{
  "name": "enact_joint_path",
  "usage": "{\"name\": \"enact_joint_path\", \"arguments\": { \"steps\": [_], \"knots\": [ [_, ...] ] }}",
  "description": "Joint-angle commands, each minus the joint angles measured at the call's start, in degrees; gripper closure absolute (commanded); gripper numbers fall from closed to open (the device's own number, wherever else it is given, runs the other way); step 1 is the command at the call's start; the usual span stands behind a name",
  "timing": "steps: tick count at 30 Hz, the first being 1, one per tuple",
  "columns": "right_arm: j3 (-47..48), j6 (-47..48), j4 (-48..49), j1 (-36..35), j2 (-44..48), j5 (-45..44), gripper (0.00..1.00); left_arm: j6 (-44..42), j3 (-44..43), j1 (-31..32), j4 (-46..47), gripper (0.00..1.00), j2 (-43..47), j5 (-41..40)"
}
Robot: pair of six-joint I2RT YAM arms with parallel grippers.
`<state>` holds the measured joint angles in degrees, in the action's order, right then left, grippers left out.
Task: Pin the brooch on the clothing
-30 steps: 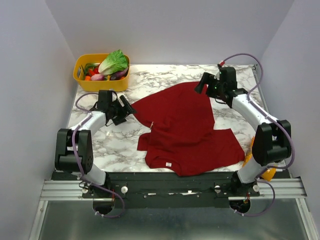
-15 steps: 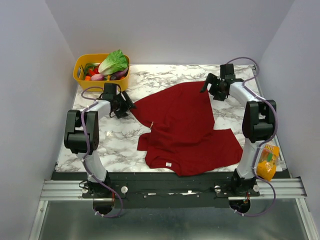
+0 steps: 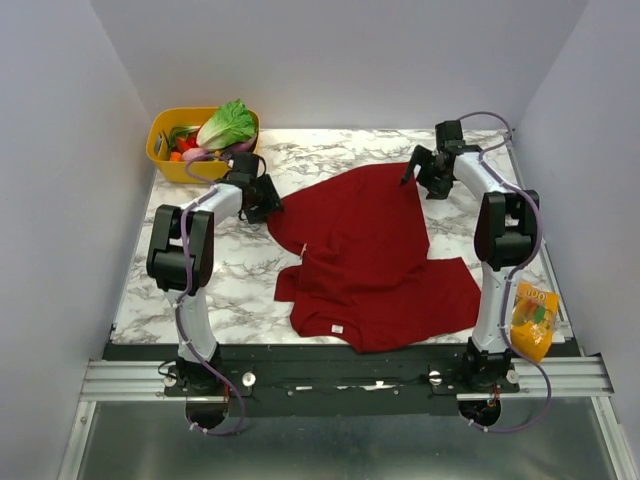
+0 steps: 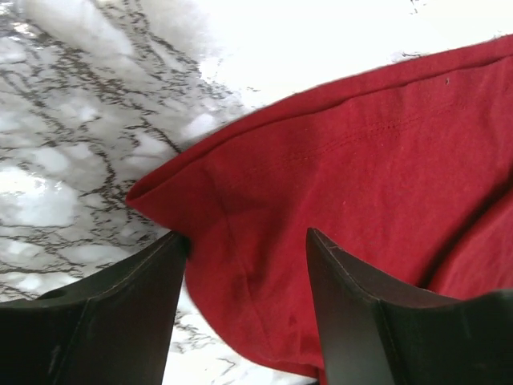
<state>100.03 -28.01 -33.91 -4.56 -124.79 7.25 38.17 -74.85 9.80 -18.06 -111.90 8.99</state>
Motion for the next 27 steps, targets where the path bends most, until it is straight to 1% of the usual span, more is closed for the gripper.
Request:
{"name": "enact_joint_path", "arguments": {
  "steps": [1,3,4,5,6,7,8,9,10,11,13,19,22,24,27],
  "knots": [
    [7.1,1.38,-6.33,0.51,-4.66,0.04,0.06,-1.7,-2.57,2.06,-8.21,0.37,-5.08,-4.51],
    [11.23,2.34,-9.15,0.51,-7.3,1.97,0.16,-2.66,-4.77,3.37,-9.87,0.41,-6.22,-6.43],
    [12.37,2.61,-10.03,0.6,-8.44,2.5,0.21,-3.1,-5.74,3.82,-10.84,0.48,-6.84,-7.32],
    [13.95,3.22,-12.04,0.52,-9.15,2.86,0.29,-3.37,-6.79,4.17,-11.63,0.54,-7.37,-8.19],
    [16.84,3.57,-13.19,0.6,-10.89,3.21,0.29,-3.63,-8.54,4.78,-13.38,0.56,-8.5,-8.55],
    [19.04,4.01,-14.59,0.6,-11.95,3.13,0.29,-3.89,-9.26,4.96,-14.01,0.6,-8.95,-8.55],
    [21.06,4.62,-17.82,0.6,-12.92,2.78,0.29,-4.16,-9.61,5.14,-14.36,0.64,-9.13,-10.12],
    [24.65,5.24,-19.16,0.52,-14.93,2.77,0.29,-4.42,-9.87,5.31,-14.63,0.69,-9.22,-10.31],
    [26.25,5.68,-20.31,0.6,-15.74,2.86,0.29,-4.68,-9.79,5.4,-14.54,0.81,-9.04,-10.31],
    [27.84,5.86,-22.84,0.52,-16.7,3.04,0.29,-4.86,-9.7,5.4,-14.54,0.87,-8.95,-10.31],
    [29.78,6.3,-23.74,0.51,-17.59,2.78,0.29,-5.74,-9.79,5.66,-14.63,1.0,-7.64,-10.83],
    [30.57,7.44,-24.88,0.52,-17.94,-0.83,0.28,-7.58,-11.28,5.84,-18.32,1.0,-2.46,-13.39],
    [34.52,8.84,-27.34,-0.19,-19.96,-1.53,0.27,-9.16,-11.2,5.93,-19.46,1.0,-0.35,-12.52],
    [39.35,9.98,-30.68,-1.07,-22.33,-1.97,0.27,-9.95,-10.32,6.28,-19.81,1.0,1.58,-11.98],
    [42.52,11.65,-33.41,-2.12,-23.92,-1.53,0.28,-11.01,-9.18,7.15,-20.78,1.0,4.04,-11.19]
  ]
}}
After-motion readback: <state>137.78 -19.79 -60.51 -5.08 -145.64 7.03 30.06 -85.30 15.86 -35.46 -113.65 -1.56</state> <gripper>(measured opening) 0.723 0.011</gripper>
